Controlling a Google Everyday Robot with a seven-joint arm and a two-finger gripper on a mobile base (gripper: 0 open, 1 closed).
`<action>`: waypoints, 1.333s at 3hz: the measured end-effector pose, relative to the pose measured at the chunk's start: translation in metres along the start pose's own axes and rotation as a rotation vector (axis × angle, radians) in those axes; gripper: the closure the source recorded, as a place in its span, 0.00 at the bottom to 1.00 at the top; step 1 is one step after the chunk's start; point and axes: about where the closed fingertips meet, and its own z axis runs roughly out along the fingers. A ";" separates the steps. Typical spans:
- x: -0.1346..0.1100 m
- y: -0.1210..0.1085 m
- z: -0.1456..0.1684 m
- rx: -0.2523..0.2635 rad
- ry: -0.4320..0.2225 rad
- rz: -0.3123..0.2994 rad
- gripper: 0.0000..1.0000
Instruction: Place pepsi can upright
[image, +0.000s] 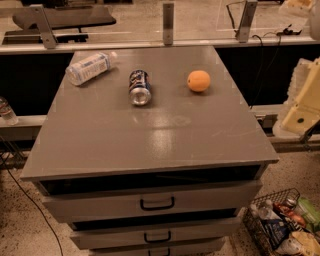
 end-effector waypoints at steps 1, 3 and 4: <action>0.000 0.000 0.000 0.000 0.000 0.000 0.00; -0.067 -0.027 0.035 -0.001 -0.148 -0.140 0.00; -0.122 -0.031 0.075 -0.039 -0.216 -0.189 0.00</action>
Offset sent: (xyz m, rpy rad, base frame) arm 0.0456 0.0336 -0.0084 0.0890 -0.0355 0.1723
